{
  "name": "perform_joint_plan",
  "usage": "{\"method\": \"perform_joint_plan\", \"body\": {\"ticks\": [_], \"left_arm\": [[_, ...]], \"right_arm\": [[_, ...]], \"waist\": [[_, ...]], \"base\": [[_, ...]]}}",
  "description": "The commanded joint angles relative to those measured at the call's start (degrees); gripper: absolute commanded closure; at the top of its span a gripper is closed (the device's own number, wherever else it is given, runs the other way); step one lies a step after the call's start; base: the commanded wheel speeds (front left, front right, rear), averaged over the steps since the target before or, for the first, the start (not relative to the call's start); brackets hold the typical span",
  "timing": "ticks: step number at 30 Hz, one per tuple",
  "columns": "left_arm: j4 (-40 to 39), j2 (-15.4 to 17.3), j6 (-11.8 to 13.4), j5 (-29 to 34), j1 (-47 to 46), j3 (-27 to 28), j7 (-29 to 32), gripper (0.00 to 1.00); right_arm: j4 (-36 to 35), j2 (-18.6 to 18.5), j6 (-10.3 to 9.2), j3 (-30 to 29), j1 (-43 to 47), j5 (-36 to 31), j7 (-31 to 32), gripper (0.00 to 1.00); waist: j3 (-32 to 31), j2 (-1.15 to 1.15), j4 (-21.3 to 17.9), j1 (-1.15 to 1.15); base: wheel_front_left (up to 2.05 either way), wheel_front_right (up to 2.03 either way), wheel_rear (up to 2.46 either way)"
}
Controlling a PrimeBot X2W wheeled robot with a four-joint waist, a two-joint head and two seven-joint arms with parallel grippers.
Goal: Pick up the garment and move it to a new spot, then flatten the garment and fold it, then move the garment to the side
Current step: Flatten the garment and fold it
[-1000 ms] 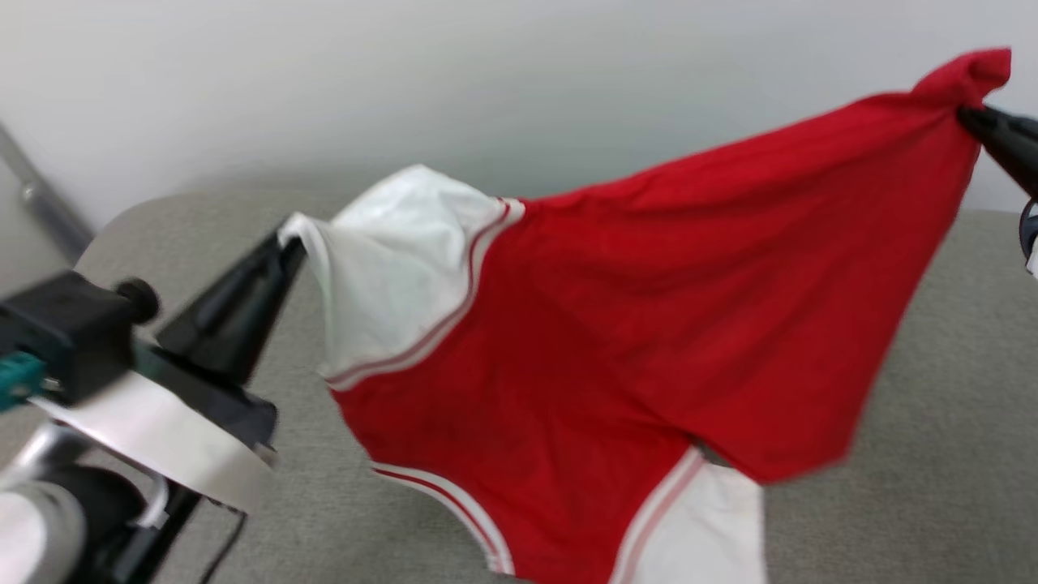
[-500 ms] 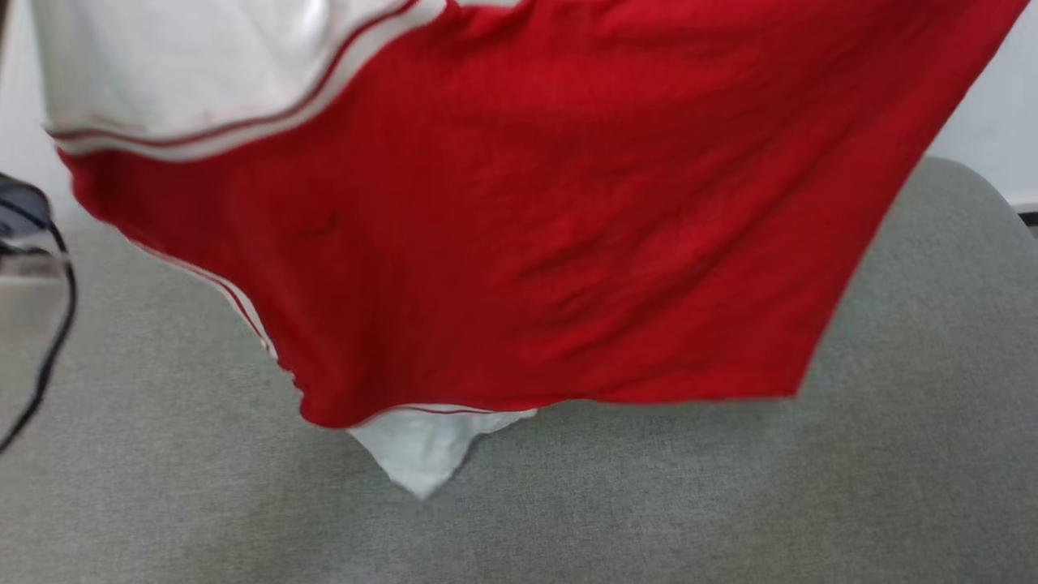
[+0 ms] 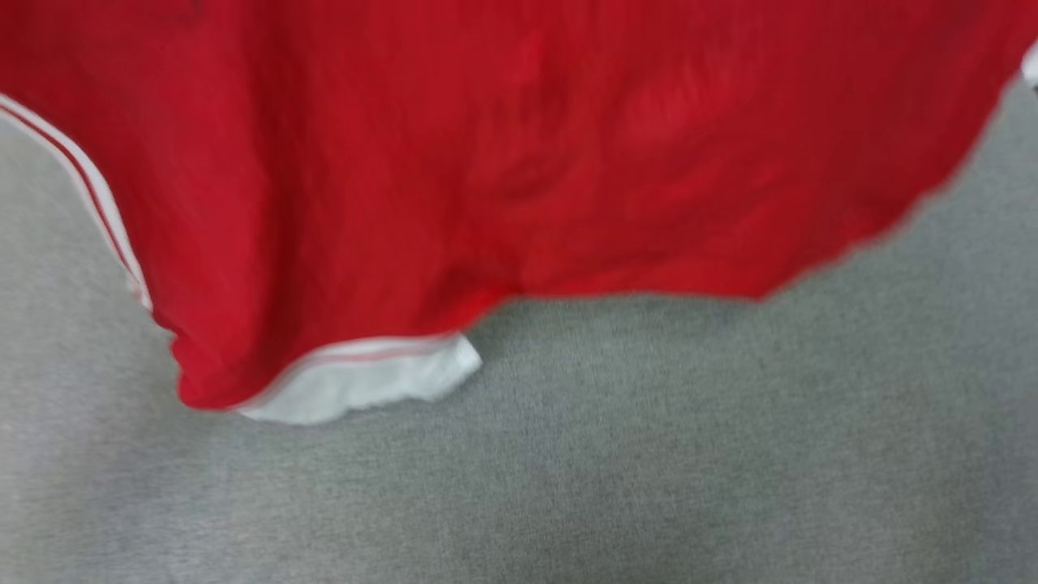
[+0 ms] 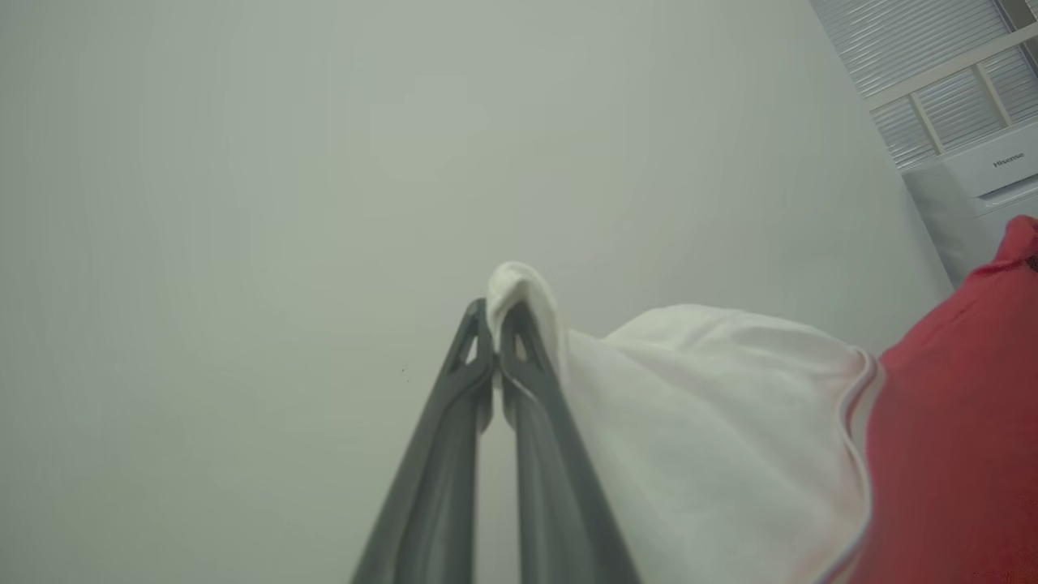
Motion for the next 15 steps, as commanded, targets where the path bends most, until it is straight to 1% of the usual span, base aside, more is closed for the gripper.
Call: {"method": "perform_joint_plan", "body": {"ticks": [1,2,4,7,9,12,13,15], "left_arm": [[1.8,-0.6,-1.0,0.5,-3.4,-0.5,-0.1,1.00],[6.4,-2.0,-3.6,2.0,-11.0,-2.1,-0.4,1.00],[10.4,-3.5,-4.8,2.8,-16.3,-3.3,-0.5,1.00],[17.6,-5.8,-6.0,4.0,-24.7,-3.9,-1.8,1.00],[22.8,-7.8,-6.8,4.7,-30.0,-4.6,-3.0,1.00],[30.0,-11.0,-7.7,6.0,-37.4,-6.0,-5.2,1.00],[32.7,-12.0,-8.0,6.5,-39.5,-6.6,-6.2,1.00],[37.5,-13.8,-8.4,7.5,-44.1,-7.2,-8.6,1.00]], "right_arm": [[1.3,0.8,-0.02,0.4,-2.2,-0.1,-1.2,1.00],[4.4,1.6,-0.02,1.2,-6.5,-1.8,-4.7,1.00],[7.3,2.6,-0.02,1.6,-9.5,-3.1,-6.9,1.00],[12.0,5.7,-0.02,1.4,-14.8,-4.4,-10.3,1.00],[15.3,6.7,-0.03,2.3,-18.8,-6.2,-12.6,1.00],[20.0,6.9,-0.04,3.9,-24.2,-8.6,-15.6,1.00],[21.3,6.3,-0.03,5.7,-25.6,-9.8,-16.6,1.00],[24.1,5.7,-0.05,7.3,-29.0,-11.3,-18.9,1.00]], "waist": [[5.1,0.00,-0.6,0.00],[9.1,0.00,-0.7,0.00],[11.5,0.00,-0.6,0.00],[15.0,0.00,-0.8,0.00],[17.4,0.00,-0.7,0.00],[20.9,0.00,0.2,0.00],[21.7,0.00,0.6,0.00],[23.4,0.00,1.1,0.00]], "base": [[0.00,0.00,0.00],[0.00,0.00,0.00],[0.00,0.00,0.00],[0.00,0.00,0.00],[0.00,0.00,0.00],[0.00,0.00,0.00],[0.00,0.00,0.00],[0.00,0.00,0.00]]}}
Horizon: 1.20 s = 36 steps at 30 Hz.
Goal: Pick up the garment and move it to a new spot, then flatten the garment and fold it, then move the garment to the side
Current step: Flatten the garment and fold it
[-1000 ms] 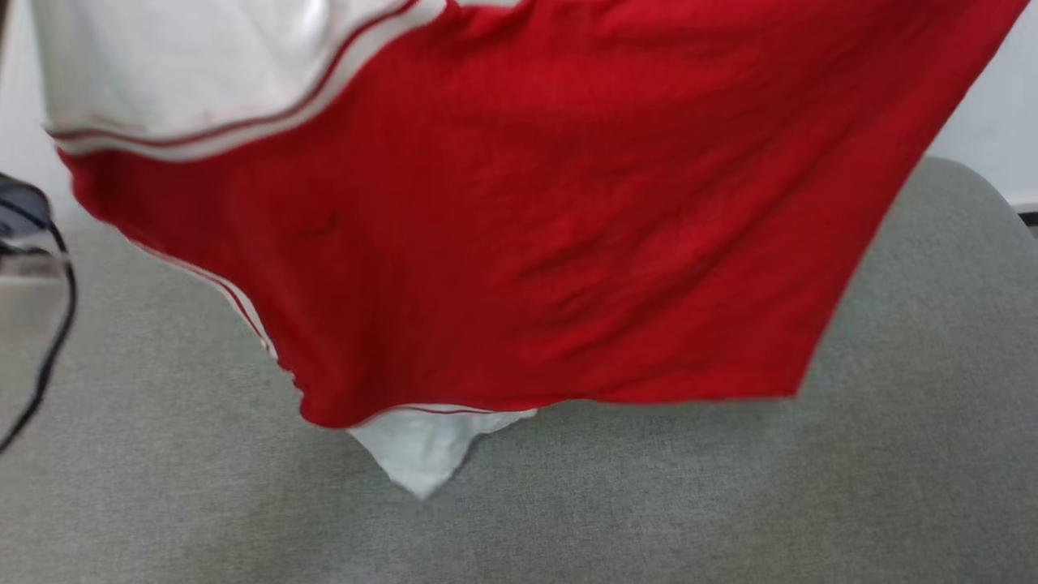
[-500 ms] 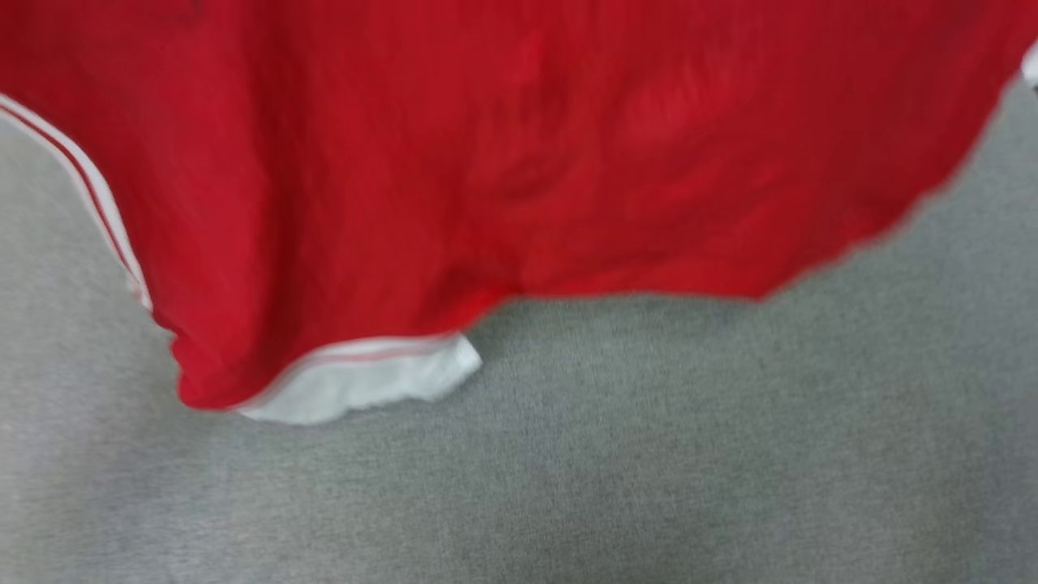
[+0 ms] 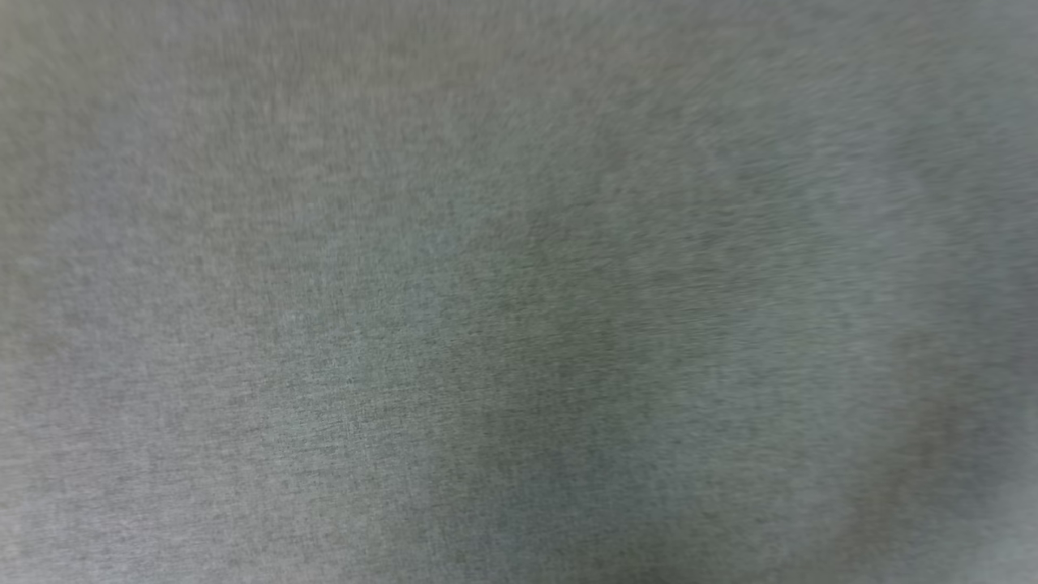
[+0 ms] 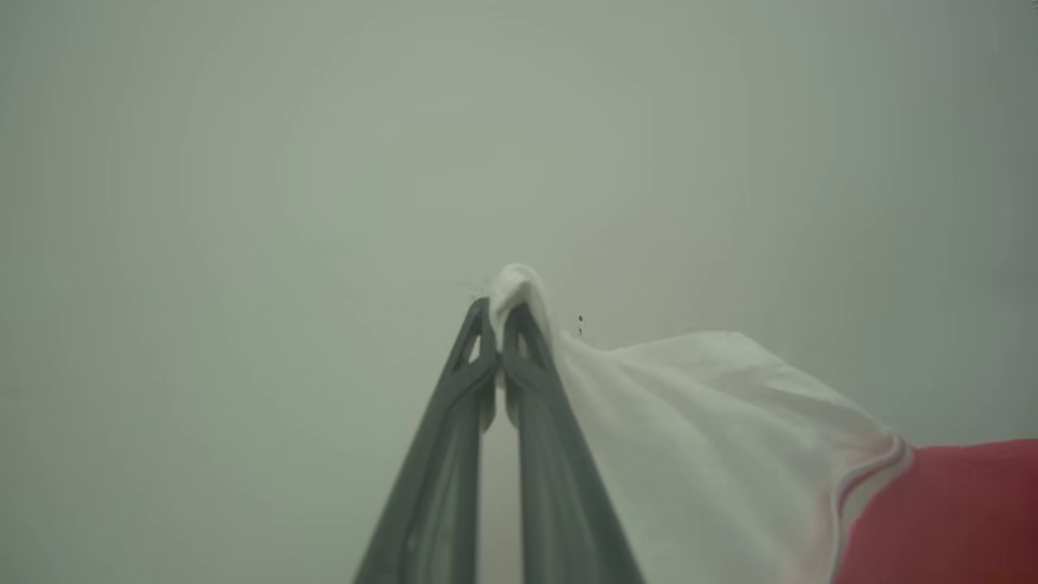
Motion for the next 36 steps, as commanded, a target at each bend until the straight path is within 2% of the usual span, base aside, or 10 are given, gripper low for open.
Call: {"method": "perform_joint_plan", "body": {"ticks": [1,8,11,14,22,26,32,36], "left_arm": [[3.5,-1.0,-0.2,1.1,-3.7,-0.1,-2.5,1.00],[15.4,-6.2,-1.1,1.7,-8.6,-3.1,-10.5,1.00],[17.4,-7.5,-1.4,0.8,-5.5,-5.1,-12.4,1.00],[18.2,-8.6,-1.5,-0.9,-0.8,-6.6,-14.0,1.00],[13.9,-11.1,-1.5,-3.8,20.9,-11.6,-16.0,1.00],[10.5,-11.7,-1.6,-3.5,34.1,-14.8,-16.1,1.00],[4.3,-9.6,0.5,-4.7,51.3,-18.4,-14.9,1.00],[0.1,-6.8,1.3,-6.9,61.0,-20.9,-11.1,1.00]], "right_arm": [[2.5,0.0,-0.08,0.7,-2.8,-1.0,-1.9,1.00],[13.1,2.1,-0.08,0.1,-7.6,-5.7,-11.1,1.00],[16.3,2.9,-0.07,0.3,-5.9,-7.2,-13.6,1.00],[18.4,2.2,-0.08,0.8,-3.0,-7.5,-15.8,1.00],[21.9,-0.4,-0.07,5.8,11.8,-4.4,-17.5,1.00],[22.8,-2.5,-0.06,8.3,21.2,-1.4,-18.7,1.00],[20.5,-7.2,-0.06,11.7,35.3,3.9,-18.3,1.00],[18.3,-9.5,-0.07,11.5,44.4,8.0,-18.5,1.00]], "waist": [[3.9,0.00,1.5,-0.02],[6.7,0.00,4.0,-0.02],[6.9,0.00,4.8,-0.02],[6.3,0.00,6.4,-0.02],[-0.4,0.00,9.9,-0.02],[-6.2,0.00,11.2,-0.02],[-13.1,0.00,13.8,-0.02],[-16.8,0.00,14.8,-0.02]], "base": [[0.00,0.00,0.00],[0.00,0.00,0.00],[0.00,0.00,0.00],[0.00,0.00,0.00],[0.00,0.00,0.00],[0.00,0.00,0.00],[0.00,0.00,0.00],[0.00,0.00,0.00]]}}
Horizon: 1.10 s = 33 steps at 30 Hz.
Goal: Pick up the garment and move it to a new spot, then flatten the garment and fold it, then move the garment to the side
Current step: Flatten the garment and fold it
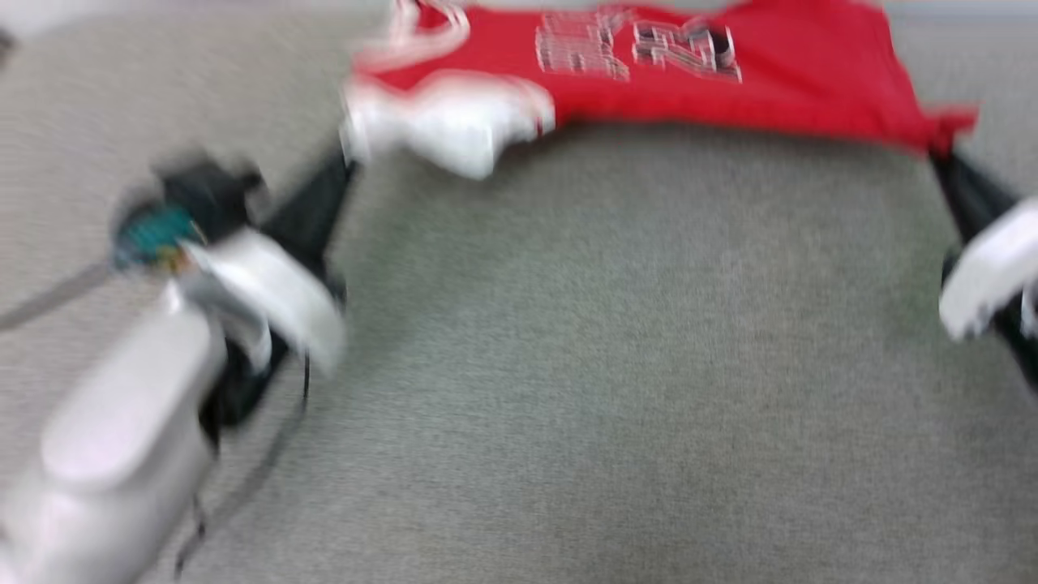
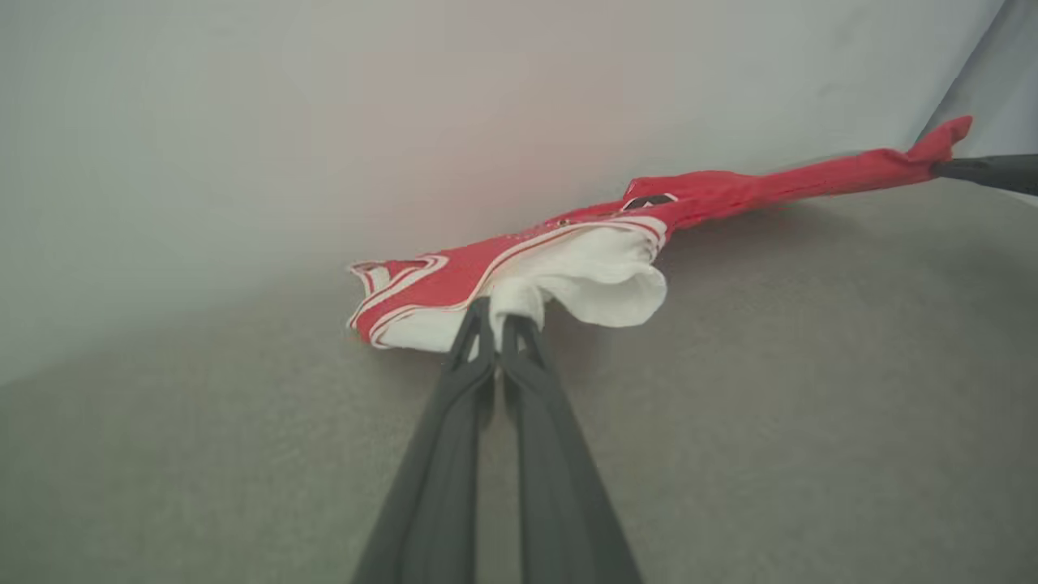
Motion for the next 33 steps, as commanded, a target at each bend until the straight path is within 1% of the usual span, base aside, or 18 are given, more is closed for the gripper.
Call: {"method": "perform_joint_plan", "body": {"ticks": [1,2,5,7,12,17,22,24,26,28,33], "left_arm": [[-1.4,1.0,-0.6,-1.0,2.9,-1.3,1.8,1.00],[-3.1,1.8,-0.7,-2.0,4.9,-1.9,3.0,1.00],[-7.5,5.5,-0.6,-4.3,10.9,-3.5,6.9,1.00],[-10.6,7.9,0.2,-5.5,15.0,-4.4,9.1,1.00],[-18.5,13.2,3.6,-7.2,23.2,-6.5,13.0,1.00],[-24.9,16.7,7.1,-10.1,30.5,-8.0,15.8,1.00],[-31.1,20.2,9.5,-13.9,36.2,-9.2,18.7,1.00],[-33.2,21.7,10.0,-14.9,38.0,-10.1,20.1,1.00],[-35.1,22.5,10.3,-16.1,39.5,-10.8,21.5,1.00],[-36.5,23.0,10.5,-16.7,40.4,-11.2,21.9,1.00],[-37.4,23.1,10.5,-16.9,41.2,-11.6,21.6,1.00]], "right_arm": [[-0.6,-0.7,-0.06,0.0,3.1,0.7,0.2,1.00],[-1.4,-1.3,-0.06,0.3,5.4,1.2,0.2,1.00],[-3.9,-1.9,-0.05,-0.2,11.6,3.4,1.0,1.00],[-5.7,-2.1,-0.05,0.1,15.5,4.7,2.3,1.00],[-11.0,-4.1,-0.05,0.5,23.8,7.7,7.4,1.00],[-15.9,-6.3,-0.05,-0.6,31.2,10.7,11.4,1.00],[-21.0,-8.0,-0.05,-3.1,38.0,12.8,15.3,1.00],[-22.8,-8.4,-0.05,-4.3,40.8,13.8,17.3,1.00],[-24.8,-8.7,-0.05,-5.6,43.6,14.4,19.3,1.00],[-26.5,-8.3,-0.05,-6.8,46.4,15.7,21.3,1.00],[-29.1,-7.7,-0.05,-9.3,49.4,16.3,22.2,1.00]], "waist": [[-3.8,0.00,1.9,0.01],[-4.7,0.00,2.2,0.01],[-7.2,0.00,2.7,0.01],[-8.8,0.00,2.5,0.01],[-12.1,0.00,2.1,0.01],[-14.7,0.00,1.3,0.01],[-16.4,0.00,0.6,0.01],[-16.7,0.00,0.5,0.01],[-16.9,0.00,0.5,0.01],[-17.1,0.00,0.4,0.01],[-16.7,0.00,0.1,0.01]], "base": [[0.00,0.00,0.00],[0.00,0.00,0.00],[0.00,0.00,0.00],[0.00,0.00,0.00],[0.00,0.00,0.00],[0.00,0.00,0.00],[0.00,0.00,0.00],[0.00,0.00,0.00],[0.00,0.00,0.00],[0.00,0.00,0.00],[0.00,0.00,0.00]]}}
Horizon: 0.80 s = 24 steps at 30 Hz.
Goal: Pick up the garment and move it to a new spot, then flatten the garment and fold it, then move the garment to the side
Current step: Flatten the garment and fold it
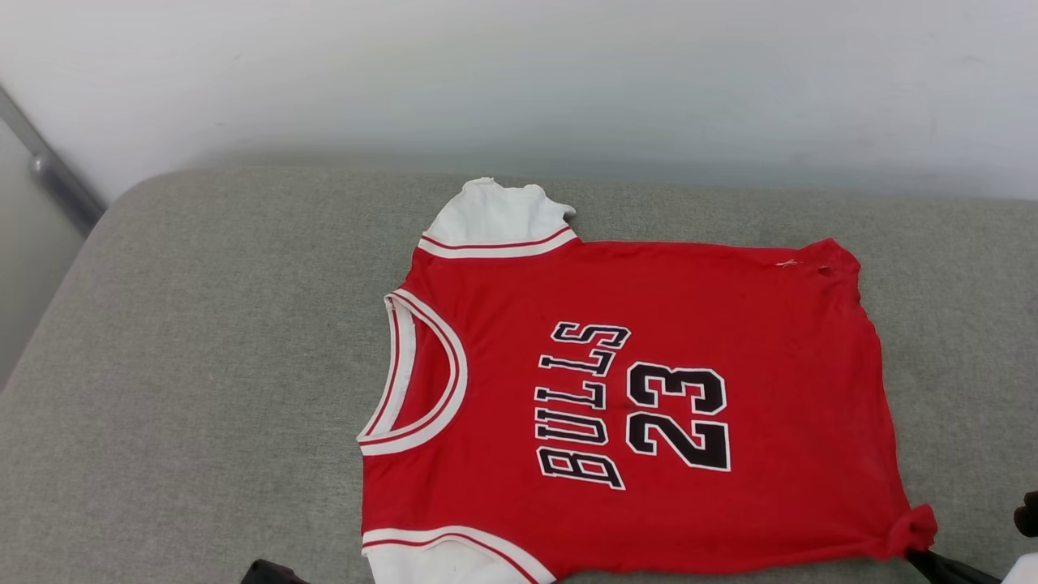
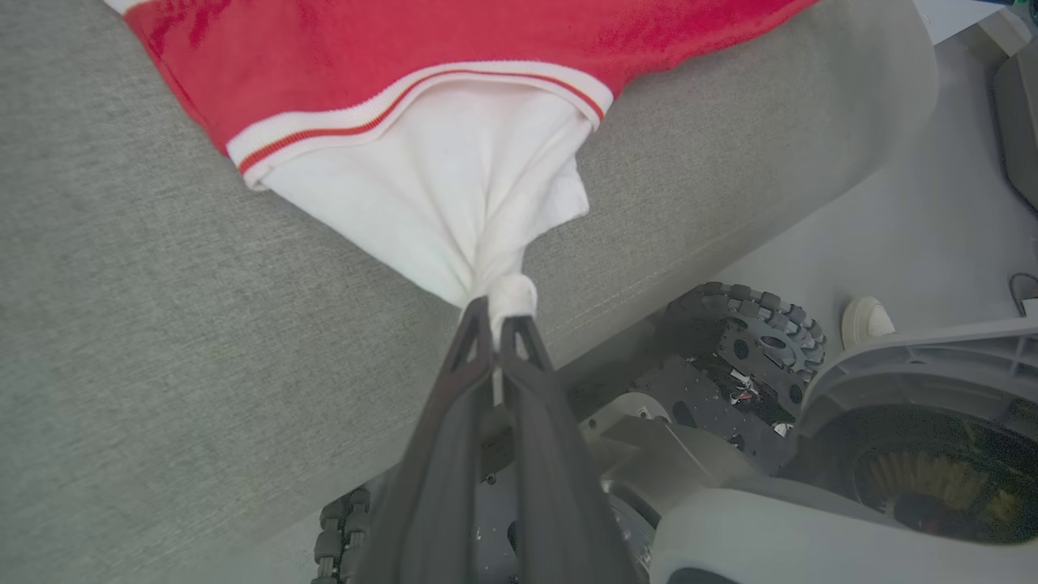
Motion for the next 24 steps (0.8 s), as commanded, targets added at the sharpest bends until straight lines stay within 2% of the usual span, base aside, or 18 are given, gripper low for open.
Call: {"method": "perform_joint_plan", "body": {"ticks": [1,12,19,24], "left_arm": [[-0.2,-0.1,0.0,0.2,0.0,0.2,-0.3,1.00],[-1.5,3.2,-1.7,1.7,-6.9,7.4,-4.7,1.00],[0.3,2.9,-1.9,3.3,-13.6,11.1,-5.2,1.00],[3.8,1.8,-3.8,5.5,-19.0,11.9,-4.0,1.00]], "right_arm": [[-0.4,0.3,-0.04,-0.1,0.5,0.0,-0.1,1.00],[-4.9,0.1,-0.04,-1.5,-4.4,1.0,0.9,1.00],[-4.5,1.3,-0.04,-3.6,-9.9,0.6,2.6,1.00],[-3.2,1.2,-0.04,-2.8,-14.0,-3.3,4.9,1.00]], "waist": [[0.1,0.00,-0.1,0.01],[5.0,0.00,-1.0,0.01],[9.9,0.00,-1.4,0.01],[12.7,0.00,-1.9,0.01]], "base": [[0.00,0.00,0.00],[0.00,0.00,0.00],[0.00,0.00,0.00],[0.00,0.00,0.00]]}}
